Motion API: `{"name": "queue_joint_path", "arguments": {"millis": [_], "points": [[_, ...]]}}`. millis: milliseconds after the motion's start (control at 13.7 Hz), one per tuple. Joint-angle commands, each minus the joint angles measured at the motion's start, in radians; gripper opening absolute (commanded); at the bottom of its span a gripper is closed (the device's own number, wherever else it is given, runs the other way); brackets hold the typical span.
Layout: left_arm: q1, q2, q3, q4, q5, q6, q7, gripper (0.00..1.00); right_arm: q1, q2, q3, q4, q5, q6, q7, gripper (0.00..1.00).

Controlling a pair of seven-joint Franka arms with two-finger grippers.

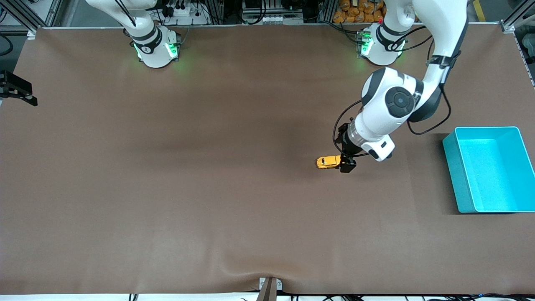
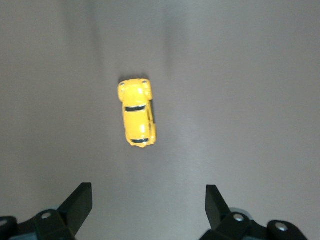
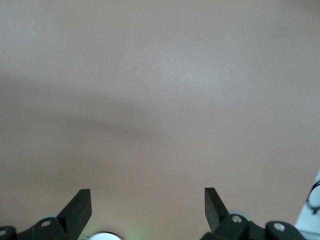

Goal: Wind and store yellow beetle car
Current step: 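Lower the left gripper and grasp the yellow car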

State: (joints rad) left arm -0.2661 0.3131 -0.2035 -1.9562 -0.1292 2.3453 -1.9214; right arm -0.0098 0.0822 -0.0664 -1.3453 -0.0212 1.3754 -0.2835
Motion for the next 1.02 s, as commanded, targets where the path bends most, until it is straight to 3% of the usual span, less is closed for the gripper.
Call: {"name": "queue_joint_path", "arguments": {"millis": [0, 146, 291, 946], "points": [[-0.027, 0.052, 0.006, -0.016, 0.068, 0.054, -0.088, 1.00, 0.004, -0.057, 0.002, -0.099, 0.033, 0.029, 0.090, 1.00], [-0.027, 0.089, 0.006, -0.016, 0.106, 0.087, -0.134, 1.00, 0.005, -0.154, 0.002, -0.248, 0.034, 0.100, 0.095, 1.00], [-0.027, 0.133, 0.006, -0.016, 0.137, 0.103, -0.136, 1.00, 0.007, -0.209, 0.022, -0.316, 0.034, 0.116, 0.159, 1.00], [-0.027, 0.218, 0.007, -0.016, 0.181, 0.117, -0.154, 1.00, 0.010, -0.214, 0.030, -0.319, 0.032, 0.114, 0.198, 1.00]]}}
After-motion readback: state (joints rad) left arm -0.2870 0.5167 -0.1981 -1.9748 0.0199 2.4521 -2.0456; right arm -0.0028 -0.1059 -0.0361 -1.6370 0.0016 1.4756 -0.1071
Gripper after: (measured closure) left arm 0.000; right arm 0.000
